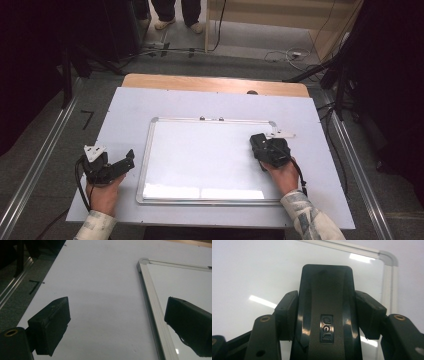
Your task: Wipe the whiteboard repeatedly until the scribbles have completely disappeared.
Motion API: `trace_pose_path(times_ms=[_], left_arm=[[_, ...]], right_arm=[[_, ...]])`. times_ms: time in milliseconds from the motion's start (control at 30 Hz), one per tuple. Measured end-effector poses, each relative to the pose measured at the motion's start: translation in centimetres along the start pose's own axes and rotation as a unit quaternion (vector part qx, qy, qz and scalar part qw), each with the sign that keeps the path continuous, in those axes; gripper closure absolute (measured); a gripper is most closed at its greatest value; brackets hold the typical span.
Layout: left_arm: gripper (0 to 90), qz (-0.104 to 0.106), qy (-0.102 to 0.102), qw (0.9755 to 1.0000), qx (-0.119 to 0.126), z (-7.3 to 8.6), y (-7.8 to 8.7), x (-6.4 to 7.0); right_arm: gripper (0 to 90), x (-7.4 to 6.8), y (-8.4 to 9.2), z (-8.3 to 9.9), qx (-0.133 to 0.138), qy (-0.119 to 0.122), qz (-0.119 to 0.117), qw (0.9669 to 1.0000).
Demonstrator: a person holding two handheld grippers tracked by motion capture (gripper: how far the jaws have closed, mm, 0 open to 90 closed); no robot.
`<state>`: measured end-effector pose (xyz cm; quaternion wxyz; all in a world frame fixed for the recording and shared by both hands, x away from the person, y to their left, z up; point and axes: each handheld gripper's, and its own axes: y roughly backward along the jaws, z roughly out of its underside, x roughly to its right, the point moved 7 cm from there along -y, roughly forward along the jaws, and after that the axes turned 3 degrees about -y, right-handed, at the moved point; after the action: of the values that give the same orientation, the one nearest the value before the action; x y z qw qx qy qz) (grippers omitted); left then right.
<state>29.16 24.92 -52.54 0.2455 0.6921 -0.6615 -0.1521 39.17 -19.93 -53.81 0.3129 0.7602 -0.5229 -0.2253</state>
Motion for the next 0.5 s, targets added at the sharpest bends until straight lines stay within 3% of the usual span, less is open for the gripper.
trace_pose_path(times_ms=[200, 500], left_arm=[[6.6, 0.002, -0.004, 1.0000, -0.002, 0.0, -0.2, 0.3], [6.6, 0.001, 0.000, 1.0000, -0.002, 0.1, -0.1, 0.0]], right_arm=[[38.4, -1.7, -0.1, 0.1, 0.003, 0.018, -0.019, 0.9996], [38.4, -0.6, -1.1, -1.1, 0.006, 0.003, -0.012, 0.9999]])
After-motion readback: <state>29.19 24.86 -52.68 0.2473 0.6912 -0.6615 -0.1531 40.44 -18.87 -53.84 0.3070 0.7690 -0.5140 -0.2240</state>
